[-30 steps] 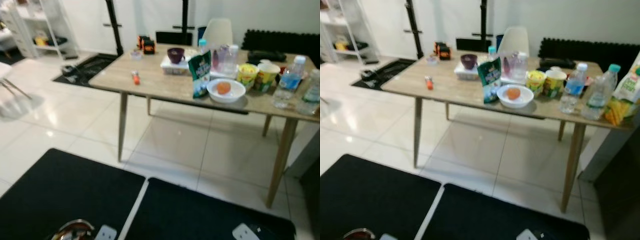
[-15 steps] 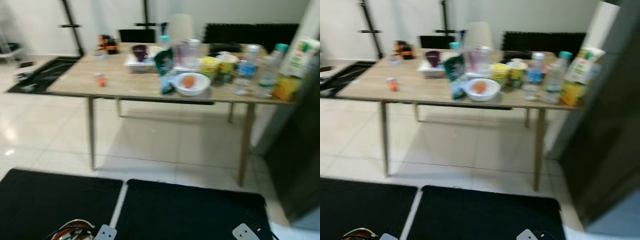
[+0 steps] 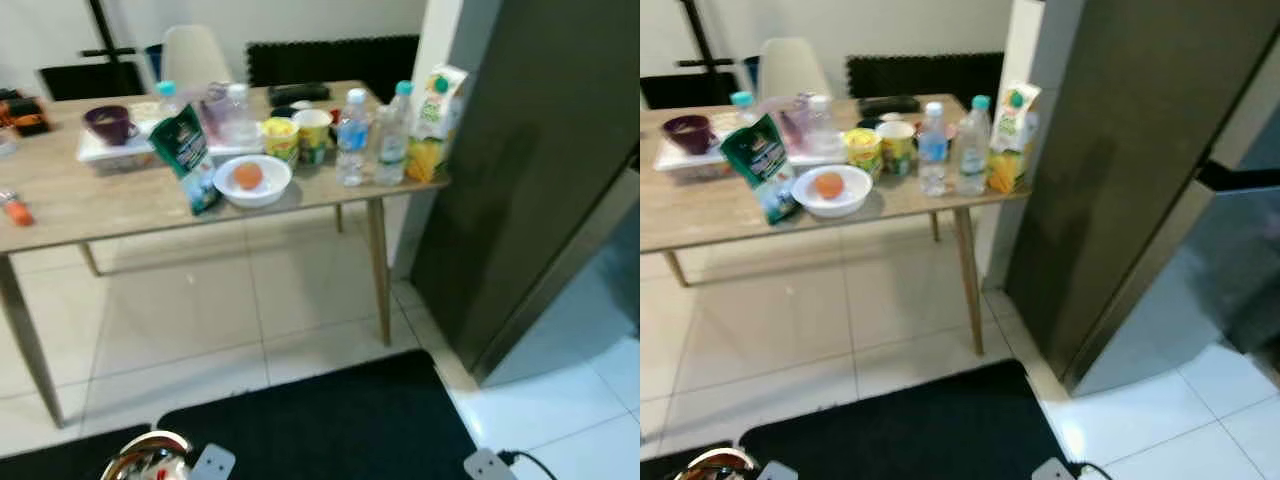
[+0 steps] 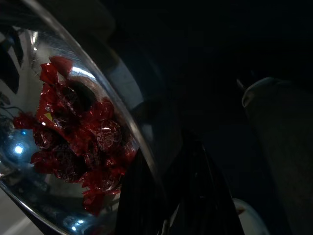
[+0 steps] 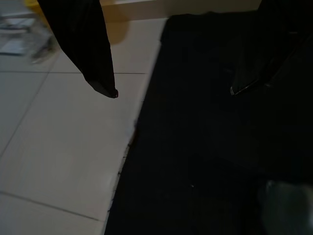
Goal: Restocking fridge
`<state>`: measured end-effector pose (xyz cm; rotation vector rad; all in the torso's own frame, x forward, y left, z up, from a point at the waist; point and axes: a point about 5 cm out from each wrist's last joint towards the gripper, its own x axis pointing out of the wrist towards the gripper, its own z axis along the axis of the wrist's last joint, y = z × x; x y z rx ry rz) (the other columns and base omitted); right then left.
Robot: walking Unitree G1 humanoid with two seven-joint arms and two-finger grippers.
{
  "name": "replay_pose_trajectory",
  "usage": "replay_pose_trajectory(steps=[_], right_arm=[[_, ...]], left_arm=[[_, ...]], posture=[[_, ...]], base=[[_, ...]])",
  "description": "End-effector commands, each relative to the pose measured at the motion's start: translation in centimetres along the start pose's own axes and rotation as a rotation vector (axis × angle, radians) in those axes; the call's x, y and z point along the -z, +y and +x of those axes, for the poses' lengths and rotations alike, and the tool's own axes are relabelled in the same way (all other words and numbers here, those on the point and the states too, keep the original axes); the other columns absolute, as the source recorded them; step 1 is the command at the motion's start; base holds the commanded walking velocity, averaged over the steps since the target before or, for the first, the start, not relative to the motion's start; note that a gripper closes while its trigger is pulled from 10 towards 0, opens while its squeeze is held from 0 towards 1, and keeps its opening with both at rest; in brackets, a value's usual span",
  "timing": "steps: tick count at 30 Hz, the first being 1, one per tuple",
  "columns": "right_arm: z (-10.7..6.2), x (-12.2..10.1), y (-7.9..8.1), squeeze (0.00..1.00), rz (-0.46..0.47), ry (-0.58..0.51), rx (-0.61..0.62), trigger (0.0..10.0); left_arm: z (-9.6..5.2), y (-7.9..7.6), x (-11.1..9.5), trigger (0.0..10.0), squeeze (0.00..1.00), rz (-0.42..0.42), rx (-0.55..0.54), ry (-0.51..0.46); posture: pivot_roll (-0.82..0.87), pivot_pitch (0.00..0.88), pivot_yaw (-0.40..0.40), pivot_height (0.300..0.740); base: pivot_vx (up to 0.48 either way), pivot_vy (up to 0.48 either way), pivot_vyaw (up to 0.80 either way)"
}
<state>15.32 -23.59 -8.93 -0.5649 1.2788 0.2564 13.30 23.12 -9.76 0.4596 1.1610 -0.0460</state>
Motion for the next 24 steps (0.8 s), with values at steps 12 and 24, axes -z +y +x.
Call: replay_pose_trajectory(steps=[12,24], right_arm=[[-0.01,0.37,-0.06,0.0,0.015,0.01,0.0,10.0],[0.01,0.3,-0.05,0.0,0.021,-0.007,0.012,10.0]], left_arm=[[0.02,0.22,-0.25,10.0,0.0,-0.013,0.005,-0.011],[0.05,0.23,-0.52,10.0,0.0,-0.036,0.009,-0.014]], posture=[[-0.07,0.0,0.023,0.74],[-0.08,0.0,0.022,0.74]], base=[[0.0,0.0,-0.79],[0.0,0.0,-0.79]])
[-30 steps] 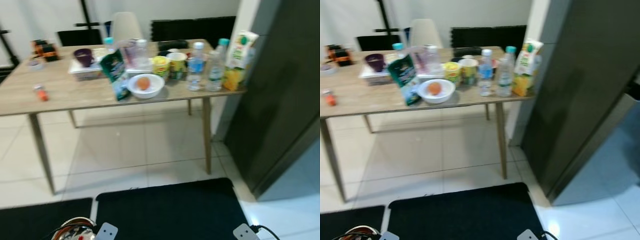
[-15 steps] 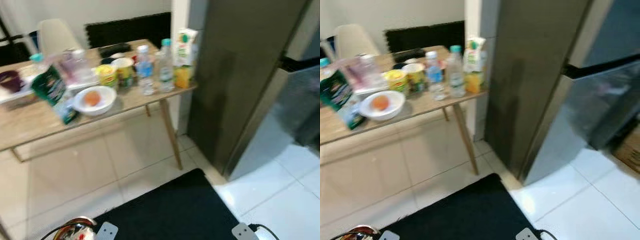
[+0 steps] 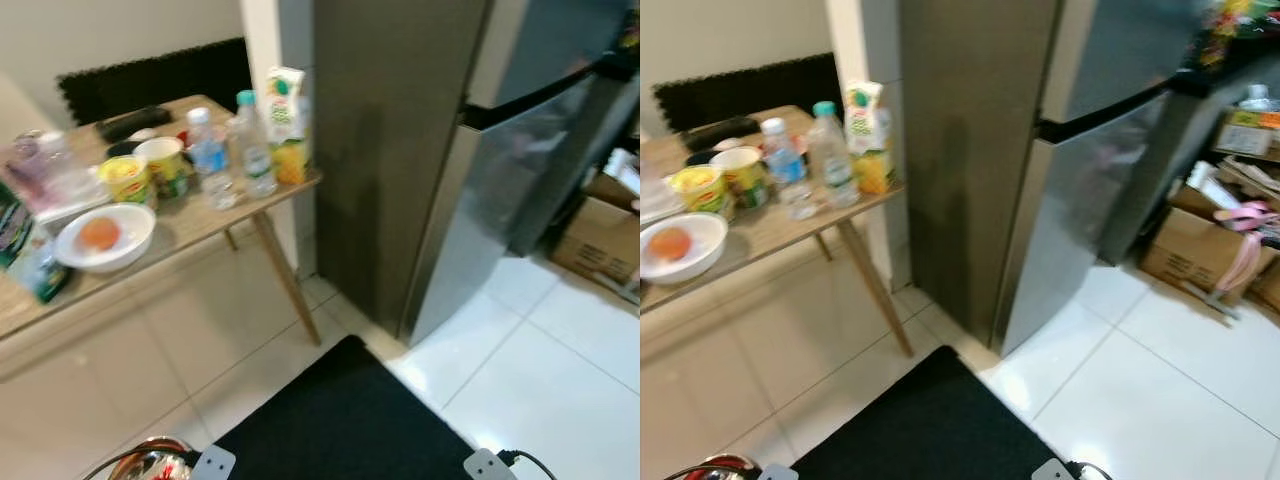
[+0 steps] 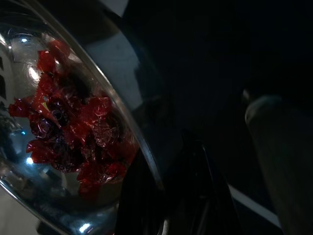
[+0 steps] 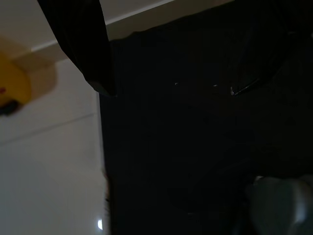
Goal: Restocking fridge
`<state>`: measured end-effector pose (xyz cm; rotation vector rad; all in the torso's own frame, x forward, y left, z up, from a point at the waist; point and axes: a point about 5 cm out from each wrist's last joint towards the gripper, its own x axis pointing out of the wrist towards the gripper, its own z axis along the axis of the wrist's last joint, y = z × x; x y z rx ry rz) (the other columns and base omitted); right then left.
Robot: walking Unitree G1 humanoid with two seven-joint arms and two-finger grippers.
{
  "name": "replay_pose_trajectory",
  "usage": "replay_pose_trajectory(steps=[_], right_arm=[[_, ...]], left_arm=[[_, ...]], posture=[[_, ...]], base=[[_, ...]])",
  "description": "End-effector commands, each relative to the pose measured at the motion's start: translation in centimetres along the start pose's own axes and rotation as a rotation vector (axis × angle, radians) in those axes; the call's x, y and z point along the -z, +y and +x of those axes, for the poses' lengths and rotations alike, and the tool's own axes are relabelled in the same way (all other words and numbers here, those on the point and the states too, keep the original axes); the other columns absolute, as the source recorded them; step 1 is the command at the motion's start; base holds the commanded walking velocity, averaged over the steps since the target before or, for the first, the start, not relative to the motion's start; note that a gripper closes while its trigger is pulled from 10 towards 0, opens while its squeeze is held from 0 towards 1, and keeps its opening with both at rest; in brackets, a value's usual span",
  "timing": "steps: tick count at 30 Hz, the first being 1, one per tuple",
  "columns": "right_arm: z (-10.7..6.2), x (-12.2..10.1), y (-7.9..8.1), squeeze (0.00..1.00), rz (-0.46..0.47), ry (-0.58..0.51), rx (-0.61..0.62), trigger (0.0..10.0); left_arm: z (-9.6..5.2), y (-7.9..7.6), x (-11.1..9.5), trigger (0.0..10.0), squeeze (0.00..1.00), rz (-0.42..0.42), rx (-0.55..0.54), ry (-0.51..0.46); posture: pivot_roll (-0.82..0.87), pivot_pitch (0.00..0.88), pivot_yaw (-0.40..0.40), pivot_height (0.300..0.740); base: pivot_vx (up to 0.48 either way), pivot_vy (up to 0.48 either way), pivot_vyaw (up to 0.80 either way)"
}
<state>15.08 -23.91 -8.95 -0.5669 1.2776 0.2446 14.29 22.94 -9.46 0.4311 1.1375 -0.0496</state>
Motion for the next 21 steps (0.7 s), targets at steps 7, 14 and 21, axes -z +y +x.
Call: replay_pose_trajectory(steps=[7,14,21], right_arm=[[0.02,-0.16,0.14,0.0,0.006,-0.021,0.001,10.0],[0.03,-0.17,0.22,0.0,0.009,-0.025,0.0,10.0],[0.03,-0.16,0.24,0.0,0.012,-0.025,-0.002,10.0]], left_arm=[[-0.02,-0.13,0.3,10.0,0.0,-0.042,0.019,0.017],[-0.03,-0.11,0.37,10.0,0.0,-0.045,0.021,0.02],[-0.04,-0.09,0.52,10.0,0.0,-0.046,0.024,0.025]], posture=[[-0.08,0.0,0.022,0.74],[-0.08,0.0,0.026,0.74],[-0.08,0.0,0.026,0.74]], base=[[0.0,-0.146,-0.11],[0.0,-0.407,0.0],[0.0,-0.423,0.0]])
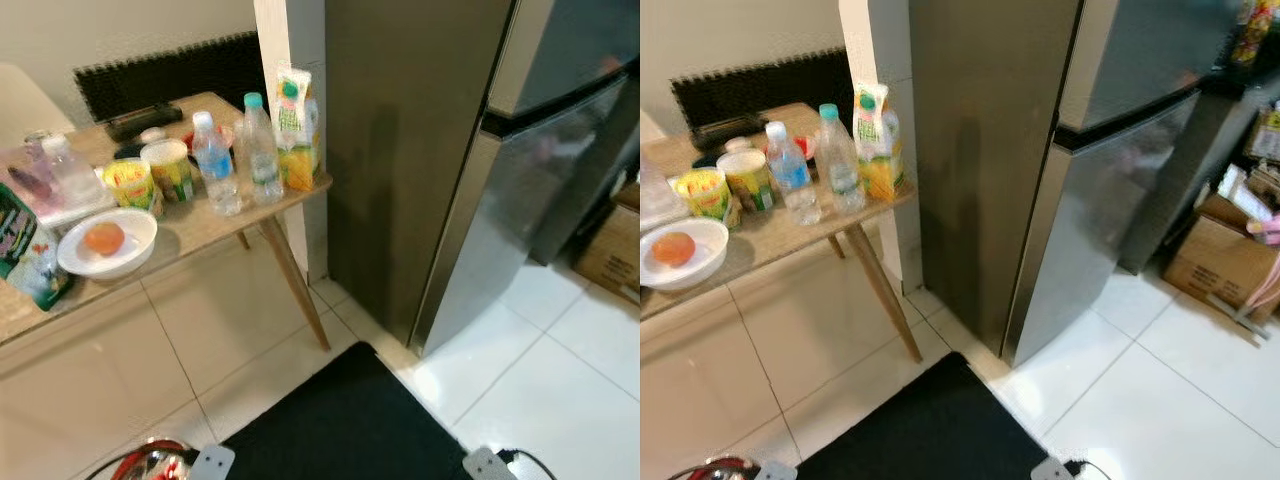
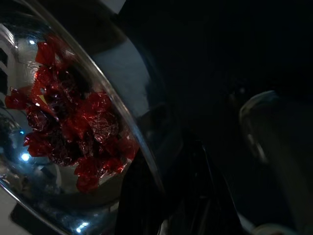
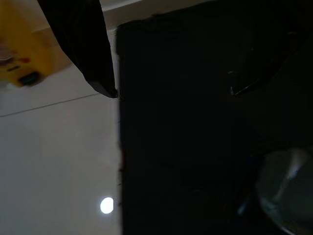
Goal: Restocking fridge
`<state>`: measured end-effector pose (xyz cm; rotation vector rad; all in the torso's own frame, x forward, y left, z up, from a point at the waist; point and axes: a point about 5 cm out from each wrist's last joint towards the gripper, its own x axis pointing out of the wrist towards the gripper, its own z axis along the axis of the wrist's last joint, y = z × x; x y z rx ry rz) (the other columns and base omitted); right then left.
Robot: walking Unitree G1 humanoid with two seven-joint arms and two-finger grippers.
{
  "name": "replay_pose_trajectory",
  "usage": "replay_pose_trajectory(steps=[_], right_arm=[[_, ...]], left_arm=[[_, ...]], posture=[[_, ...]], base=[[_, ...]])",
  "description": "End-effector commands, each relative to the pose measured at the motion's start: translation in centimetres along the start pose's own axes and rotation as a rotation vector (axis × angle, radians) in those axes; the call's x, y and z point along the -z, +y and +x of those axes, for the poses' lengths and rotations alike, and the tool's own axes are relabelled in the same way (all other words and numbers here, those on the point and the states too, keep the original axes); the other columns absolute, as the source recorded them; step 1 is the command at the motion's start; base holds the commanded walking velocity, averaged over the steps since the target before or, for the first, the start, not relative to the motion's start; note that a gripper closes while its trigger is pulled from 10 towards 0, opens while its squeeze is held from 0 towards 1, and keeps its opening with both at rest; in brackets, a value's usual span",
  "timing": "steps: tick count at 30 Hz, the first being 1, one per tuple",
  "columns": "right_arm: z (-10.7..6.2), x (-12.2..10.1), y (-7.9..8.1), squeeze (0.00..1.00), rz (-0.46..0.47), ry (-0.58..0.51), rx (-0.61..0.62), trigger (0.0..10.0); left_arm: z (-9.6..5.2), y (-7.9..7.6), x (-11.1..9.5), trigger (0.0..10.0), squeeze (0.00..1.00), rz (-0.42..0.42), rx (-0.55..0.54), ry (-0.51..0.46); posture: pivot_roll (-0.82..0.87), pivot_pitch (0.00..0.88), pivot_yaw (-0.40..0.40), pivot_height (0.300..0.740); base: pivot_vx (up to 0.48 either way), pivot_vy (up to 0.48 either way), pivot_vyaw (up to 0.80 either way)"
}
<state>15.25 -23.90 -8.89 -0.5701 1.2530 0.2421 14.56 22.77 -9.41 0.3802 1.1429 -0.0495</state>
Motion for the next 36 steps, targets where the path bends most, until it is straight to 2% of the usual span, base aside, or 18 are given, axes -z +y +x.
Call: replay_pose_trajectory(steps=[1,7,15,32,36], right_arm=[[0.03,-0.02,0.31,0.0,0.014,-0.005,-0.011,10.0],[0.04,-0.04,0.39,0.0,0.063,-0.023,-0.019,10.0],[0.03,-0.04,0.44,0.0,0.084,-0.03,-0.028,10.0],[0.03,-0.11,0.36,0.0,0.087,-0.036,-0.023,10.0],[0.02,-0.13,0.22,0.0,0.073,-0.033,-0.006,10.0]], left_arm=[[-0.08,0.02,0.82,10.0,0.0,-0.005,-0.003,0.025],[-0.08,-0.03,0.82,10.0,0.0,-0.005,-0.001,0.024],[-0.08,-0.08,0.8,10.0,0.0,-0.007,0.0,0.024],[-0.08,-0.34,0.84,10.0,0.0,-0.005,0.009,0.025],[-0.07,-0.41,0.8,10.0,0.0,-0.005,0.011,0.024]], posture=[[-0.08,0.0,0.028,0.74],[-0.08,0.0,0.028,0.74],[-0.08,0.0,0.027,0.74],[-0.08,0.0,0.026,0.74],[-0.08,0.0,0.026,0.74]], base=[[0.0,-0.428,0.0],[0.0,-0.426,0.0],[0.0,-0.427,0.0],[0.0,-0.427,0.79],[0.0,-0.428,0.0]])
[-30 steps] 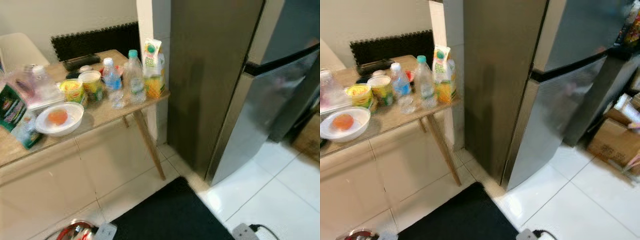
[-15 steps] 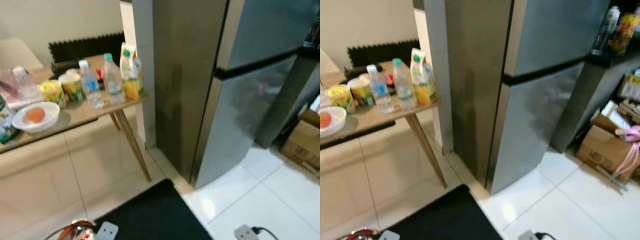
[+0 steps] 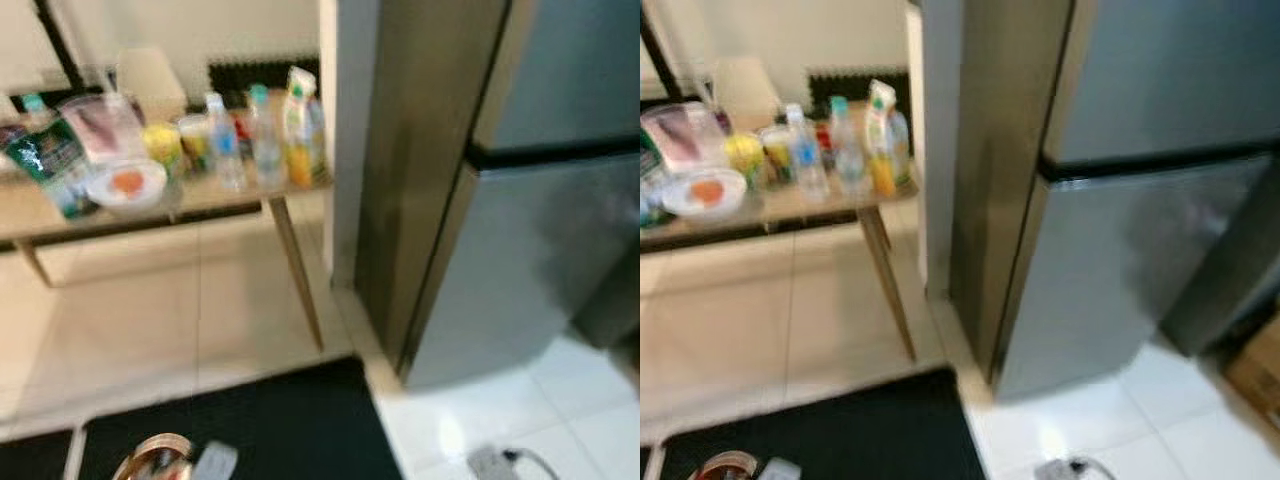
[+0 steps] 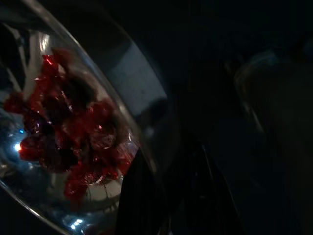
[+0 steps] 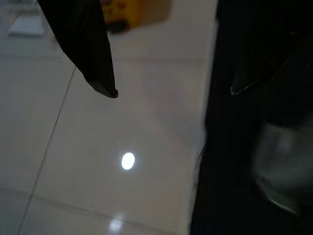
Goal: Restocking fridge
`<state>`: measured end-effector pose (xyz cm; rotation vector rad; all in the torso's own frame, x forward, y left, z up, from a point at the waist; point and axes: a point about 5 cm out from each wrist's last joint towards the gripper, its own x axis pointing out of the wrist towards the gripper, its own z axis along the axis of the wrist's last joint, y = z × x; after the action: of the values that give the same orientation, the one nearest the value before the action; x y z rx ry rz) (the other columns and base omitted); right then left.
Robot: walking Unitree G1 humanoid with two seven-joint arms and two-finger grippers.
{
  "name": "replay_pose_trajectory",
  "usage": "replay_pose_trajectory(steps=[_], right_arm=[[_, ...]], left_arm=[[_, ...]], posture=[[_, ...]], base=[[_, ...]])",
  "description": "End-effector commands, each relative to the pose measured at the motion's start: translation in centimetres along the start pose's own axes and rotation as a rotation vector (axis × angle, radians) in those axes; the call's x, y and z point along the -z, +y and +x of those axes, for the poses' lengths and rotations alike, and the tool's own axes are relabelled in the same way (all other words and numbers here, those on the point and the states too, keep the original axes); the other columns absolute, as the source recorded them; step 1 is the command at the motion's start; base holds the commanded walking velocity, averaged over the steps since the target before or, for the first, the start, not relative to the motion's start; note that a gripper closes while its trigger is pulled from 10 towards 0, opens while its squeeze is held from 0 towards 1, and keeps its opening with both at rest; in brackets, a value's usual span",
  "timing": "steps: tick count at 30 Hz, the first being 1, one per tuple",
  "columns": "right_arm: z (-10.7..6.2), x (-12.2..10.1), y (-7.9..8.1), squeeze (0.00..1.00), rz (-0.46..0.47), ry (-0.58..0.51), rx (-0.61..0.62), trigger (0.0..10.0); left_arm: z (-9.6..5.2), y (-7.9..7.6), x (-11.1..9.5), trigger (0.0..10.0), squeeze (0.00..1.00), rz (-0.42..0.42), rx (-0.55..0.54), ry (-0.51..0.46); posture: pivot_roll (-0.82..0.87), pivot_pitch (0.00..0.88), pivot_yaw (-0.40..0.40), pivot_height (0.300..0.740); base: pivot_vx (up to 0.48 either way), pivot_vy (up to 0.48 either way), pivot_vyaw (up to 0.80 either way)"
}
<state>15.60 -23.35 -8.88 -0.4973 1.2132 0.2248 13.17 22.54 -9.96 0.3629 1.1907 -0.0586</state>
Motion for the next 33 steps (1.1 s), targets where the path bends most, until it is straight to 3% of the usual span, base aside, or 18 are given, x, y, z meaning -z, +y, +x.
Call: replay_pose_trajectory(steps=[1,10,18,33], right_arm=[[-0.03,0.45,-0.11,0.0,0.008,0.016,0.007,10.0],[-0.02,0.4,-0.1,0.0,0.009,0.014,0.005,10.0],[-0.02,0.42,-0.07,0.0,0.002,0.015,0.008,10.0],[0.01,0.44,0.12,0.0,-0.009,0.016,0.008,10.0]], left_arm=[[0.03,0.26,-0.56,10.0,0.0,0.002,-0.013,-0.02],[0.03,0.16,-0.59,10.0,0.0,0.004,-0.014,-0.022],[0.04,-0.08,-0.6,10.0,0.0,0.052,-0.023,-0.023],[0.03,-0.02,-0.6,10.0,0.0,0.043,-0.008,-0.028]], posture=[[-0.08,0.0,0.026,0.74],[-0.08,0.0,0.025,0.74],[-0.08,0.0,0.023,0.74],[-0.09,0.0,0.027,0.74]], base=[[0.0,-0.428,0.0],[0.0,-0.401,0.0],[0.0,0.0,0.0],[0.0,0.0,0.0]])
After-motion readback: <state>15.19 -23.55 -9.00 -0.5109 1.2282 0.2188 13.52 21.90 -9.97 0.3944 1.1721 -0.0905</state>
